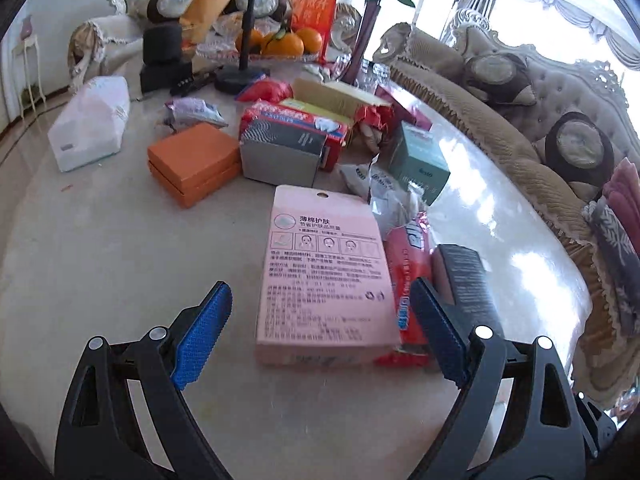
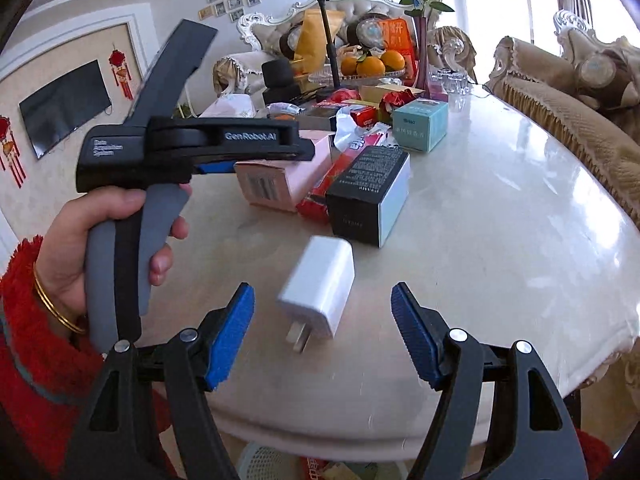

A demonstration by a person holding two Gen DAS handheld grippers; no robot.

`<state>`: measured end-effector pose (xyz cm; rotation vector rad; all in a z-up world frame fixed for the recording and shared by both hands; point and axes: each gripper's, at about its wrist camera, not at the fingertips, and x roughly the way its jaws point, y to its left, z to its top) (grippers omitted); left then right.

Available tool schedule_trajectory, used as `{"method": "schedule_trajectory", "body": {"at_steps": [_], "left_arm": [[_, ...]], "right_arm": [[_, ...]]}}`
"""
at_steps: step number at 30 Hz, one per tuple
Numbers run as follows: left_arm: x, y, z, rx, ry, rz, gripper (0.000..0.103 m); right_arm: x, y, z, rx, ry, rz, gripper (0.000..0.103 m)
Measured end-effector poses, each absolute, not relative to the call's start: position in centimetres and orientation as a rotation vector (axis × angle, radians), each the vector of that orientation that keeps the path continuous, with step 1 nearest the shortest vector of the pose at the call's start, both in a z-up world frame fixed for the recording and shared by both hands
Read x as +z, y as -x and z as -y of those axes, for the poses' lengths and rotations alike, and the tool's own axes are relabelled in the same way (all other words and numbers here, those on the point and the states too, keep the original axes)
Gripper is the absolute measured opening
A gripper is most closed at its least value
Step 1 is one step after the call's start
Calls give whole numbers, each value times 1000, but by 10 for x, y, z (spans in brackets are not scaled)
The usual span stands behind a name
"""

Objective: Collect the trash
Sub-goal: 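Grasp the pink box with the left tool while the right tool grasps the white charger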

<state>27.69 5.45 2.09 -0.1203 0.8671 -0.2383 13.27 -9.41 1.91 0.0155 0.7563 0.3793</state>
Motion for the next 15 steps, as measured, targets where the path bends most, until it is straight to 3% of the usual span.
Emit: {"method": "schedule_trajectory", "body": {"at_steps": [11, 12, 13, 14, 15], "left_arm": [[5, -291, -61, -227, 146, -914, 88], [5, -290, -61, -216, 144, -907, 88], [5, -289, -62, -210, 139, -904, 88], [5, -287, -62, -216, 138, -904, 86], [5, -287, -63, -250, 154, -903, 75]], "right_arm": [[9, -147, 83, 363, 30, -792, 66], [10, -146, 83, 361, 28, -790, 64], [11, -144, 84, 367, 25, -785, 51], [11, -144, 84, 373, 31, -787, 45], [10, -143, 84, 382, 35, -792, 37]]}}
